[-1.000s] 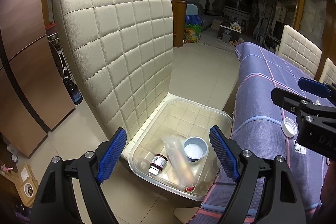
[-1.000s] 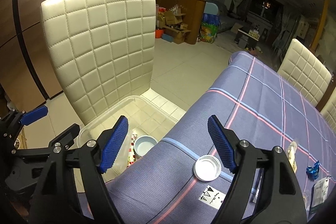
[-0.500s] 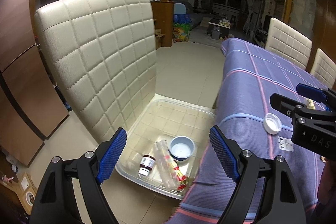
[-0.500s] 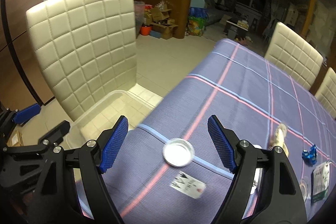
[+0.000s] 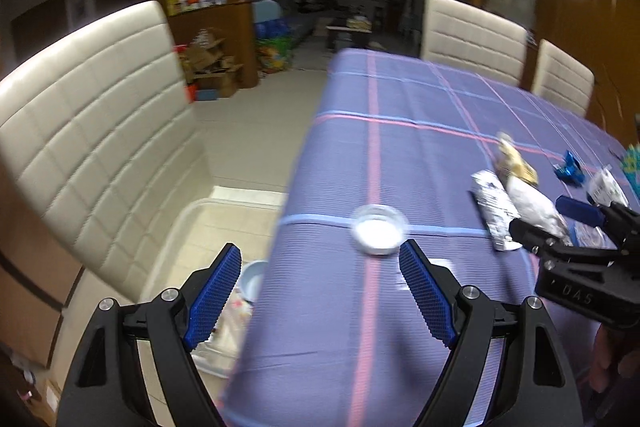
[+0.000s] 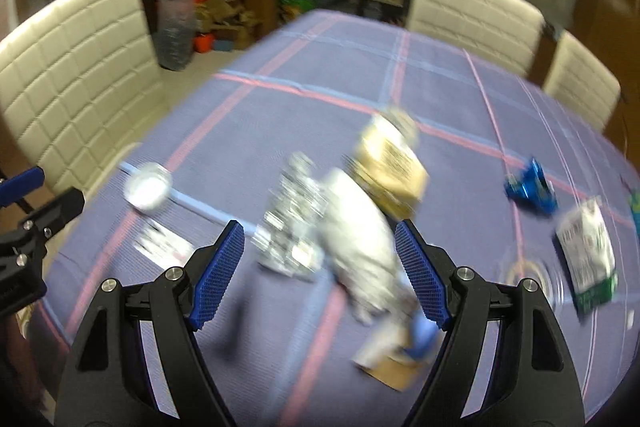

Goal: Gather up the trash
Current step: 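Grasp the white bottle cap with the left tool while the right tool grasps the torn blue box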

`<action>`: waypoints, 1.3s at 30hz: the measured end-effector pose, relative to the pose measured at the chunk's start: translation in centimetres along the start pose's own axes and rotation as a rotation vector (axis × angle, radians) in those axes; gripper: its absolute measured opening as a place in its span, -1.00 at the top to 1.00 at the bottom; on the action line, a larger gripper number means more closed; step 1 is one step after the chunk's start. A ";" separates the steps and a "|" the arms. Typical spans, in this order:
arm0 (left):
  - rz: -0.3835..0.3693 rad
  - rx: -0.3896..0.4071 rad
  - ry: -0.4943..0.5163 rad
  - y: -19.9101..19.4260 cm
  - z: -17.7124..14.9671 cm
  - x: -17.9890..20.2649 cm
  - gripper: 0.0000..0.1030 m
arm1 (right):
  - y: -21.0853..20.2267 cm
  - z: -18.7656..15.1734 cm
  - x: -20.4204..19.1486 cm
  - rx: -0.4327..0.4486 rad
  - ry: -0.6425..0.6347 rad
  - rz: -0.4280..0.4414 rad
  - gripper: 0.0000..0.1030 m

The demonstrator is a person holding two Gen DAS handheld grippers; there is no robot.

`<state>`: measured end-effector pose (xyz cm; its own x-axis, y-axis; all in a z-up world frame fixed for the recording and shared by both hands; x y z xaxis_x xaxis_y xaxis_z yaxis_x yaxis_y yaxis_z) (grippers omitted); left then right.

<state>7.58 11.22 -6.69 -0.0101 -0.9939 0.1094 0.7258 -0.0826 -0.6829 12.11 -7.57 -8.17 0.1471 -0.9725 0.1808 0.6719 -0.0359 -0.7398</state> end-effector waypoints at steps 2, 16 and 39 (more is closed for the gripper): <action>0.015 -0.007 0.039 0.8 0.2 1.5 -0.54 | 0.0 -0.6 1.0 -0.001 0.014 -0.002 -0.51; 0.048 -0.176 -0.033 6.6 0.3 1.8 -0.57 | 0.4 -3.4 4.9 -0.046 0.101 0.001 -0.62; -0.054 -0.115 0.016 3.8 0.3 3.5 0.28 | -1.3 -2.9 7.1 0.002 0.149 -0.041 0.32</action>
<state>10.55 7.47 -8.69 -0.0583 -0.9888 0.1374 0.6402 -0.1427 -0.7548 10.24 -15.11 -7.81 0.0109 -0.9936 0.1125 0.6768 -0.0755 -0.7323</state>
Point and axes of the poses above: each gripper's, at about its wrist camera, not at the fingertips, and y roughly the way its jaws point, x to its right, z to its top, the point moved 5 cm from there along y, roughly the way its jaws point, and after that the axes turned 9 degrees about -z, right-handed, at the moved point
